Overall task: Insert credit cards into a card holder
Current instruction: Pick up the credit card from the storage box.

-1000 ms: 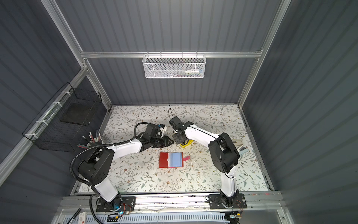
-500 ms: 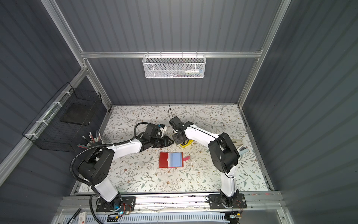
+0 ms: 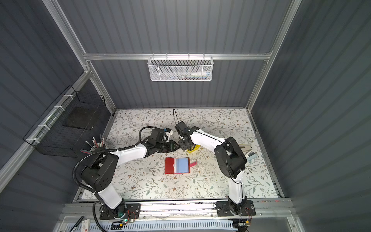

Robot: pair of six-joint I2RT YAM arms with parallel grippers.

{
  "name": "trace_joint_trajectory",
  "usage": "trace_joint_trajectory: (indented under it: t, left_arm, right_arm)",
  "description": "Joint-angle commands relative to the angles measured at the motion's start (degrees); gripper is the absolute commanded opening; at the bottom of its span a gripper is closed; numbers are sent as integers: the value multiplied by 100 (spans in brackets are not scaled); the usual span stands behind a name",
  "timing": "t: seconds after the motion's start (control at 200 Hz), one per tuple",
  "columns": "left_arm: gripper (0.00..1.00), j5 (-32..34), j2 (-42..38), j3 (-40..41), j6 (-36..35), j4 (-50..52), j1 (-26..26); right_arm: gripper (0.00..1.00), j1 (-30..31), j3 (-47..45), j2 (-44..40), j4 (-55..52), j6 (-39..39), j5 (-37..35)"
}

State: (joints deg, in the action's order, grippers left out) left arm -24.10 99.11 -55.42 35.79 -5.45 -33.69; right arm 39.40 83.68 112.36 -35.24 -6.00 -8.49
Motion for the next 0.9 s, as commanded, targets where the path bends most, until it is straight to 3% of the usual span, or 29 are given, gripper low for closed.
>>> trace_joint_trajectory:
  t: [0.0, 0.896]
  left_arm:
    - [31, -87, -146, 50, 36, 0, 44]
    - [31, -92, -182, 152, 2, -35, 36]
  right_arm:
    - [14, 25, 32, 137, -76, -33, 45]
    - [5, 26, -106, -264, 52, -388, 122]
